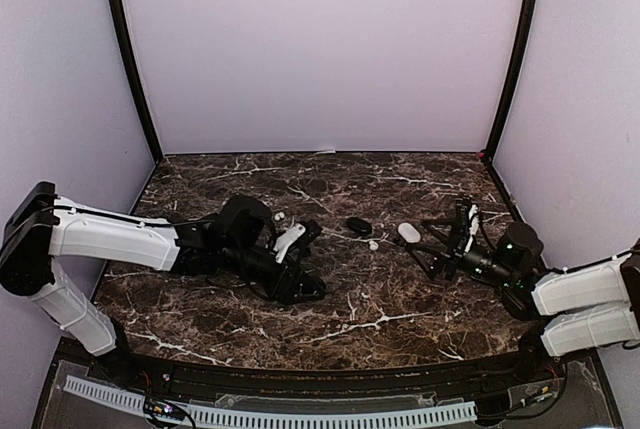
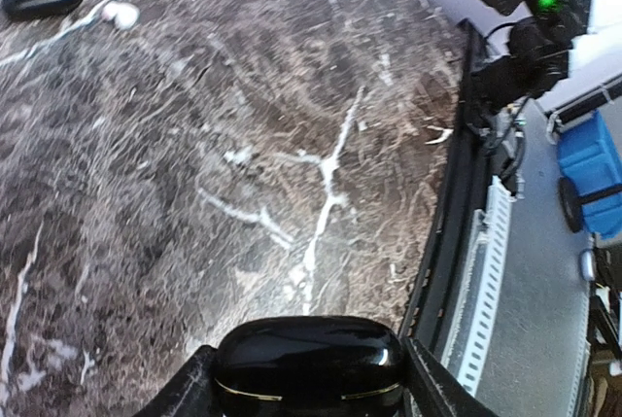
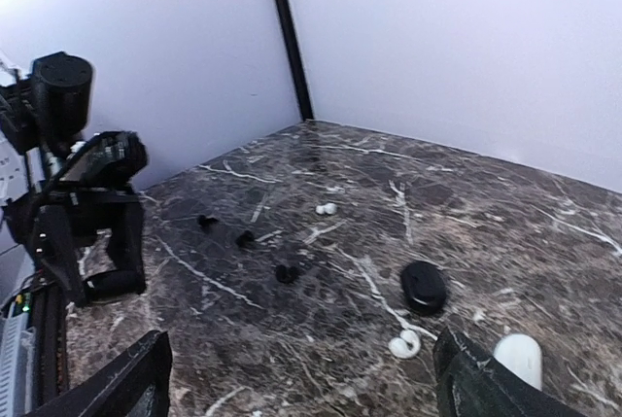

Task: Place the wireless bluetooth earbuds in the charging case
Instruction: Pass from the left arm to the right

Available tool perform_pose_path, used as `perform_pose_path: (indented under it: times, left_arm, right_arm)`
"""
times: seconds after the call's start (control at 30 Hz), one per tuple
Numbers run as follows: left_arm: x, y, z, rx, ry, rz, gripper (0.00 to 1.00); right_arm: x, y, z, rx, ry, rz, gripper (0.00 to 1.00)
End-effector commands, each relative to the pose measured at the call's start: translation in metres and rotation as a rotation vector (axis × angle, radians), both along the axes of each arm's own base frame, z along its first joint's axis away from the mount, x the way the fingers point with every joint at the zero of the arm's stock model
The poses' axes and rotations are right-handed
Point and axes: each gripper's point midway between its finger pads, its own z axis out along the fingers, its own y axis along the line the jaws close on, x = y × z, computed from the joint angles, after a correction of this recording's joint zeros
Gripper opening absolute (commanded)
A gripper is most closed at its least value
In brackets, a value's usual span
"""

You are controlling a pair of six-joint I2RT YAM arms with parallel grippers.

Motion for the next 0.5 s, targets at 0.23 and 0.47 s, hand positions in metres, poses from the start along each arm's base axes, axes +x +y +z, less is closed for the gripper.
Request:
perform_pose_path:
  times: [0.23, 0.47]
  left_arm:
    - [-0.036, -0.016, 0.042, -0.271, 0.029, -0.378, 0.6]
    - [-0.046, -0.017, 0.047, -0.288, 0.059, -0.465, 0.6]
  right_arm:
    - [-0.082, 0.084, 0.008, -0.187, -0.463, 0.516, 0.83]
    - [-0.105, 0.123, -0.012, -0.35, -0.733, 0.644, 0.82]
